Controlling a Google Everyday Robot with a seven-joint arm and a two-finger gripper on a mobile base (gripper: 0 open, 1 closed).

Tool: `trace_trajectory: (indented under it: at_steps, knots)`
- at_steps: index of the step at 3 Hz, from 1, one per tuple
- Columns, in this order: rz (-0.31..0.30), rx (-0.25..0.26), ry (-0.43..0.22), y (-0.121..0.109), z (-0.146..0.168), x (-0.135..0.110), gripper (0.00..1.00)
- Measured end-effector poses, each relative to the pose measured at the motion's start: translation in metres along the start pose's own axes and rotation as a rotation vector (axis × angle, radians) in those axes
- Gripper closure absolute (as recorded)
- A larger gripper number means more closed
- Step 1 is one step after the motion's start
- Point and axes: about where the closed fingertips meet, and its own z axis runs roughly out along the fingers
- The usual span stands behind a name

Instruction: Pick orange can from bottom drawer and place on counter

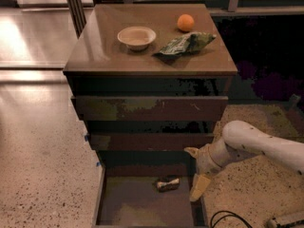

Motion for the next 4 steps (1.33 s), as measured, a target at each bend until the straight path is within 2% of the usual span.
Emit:
trace_trajectory:
  at_steps: [1, 2, 3, 4]
  knots:
    - [-0.007, -0.026, -0.012, -0.009, 0.045, 0.015, 0.00]
    - [0.013, -0.079, 0.005, -0.012, 0.095, 0.033, 0.00]
    - [0.013, -0.079, 0.005, -0.012, 0.095, 0.033, 0.00]
    - [0.019, -0.110, -0.012, -0.005, 0.113, 0.041, 0.00]
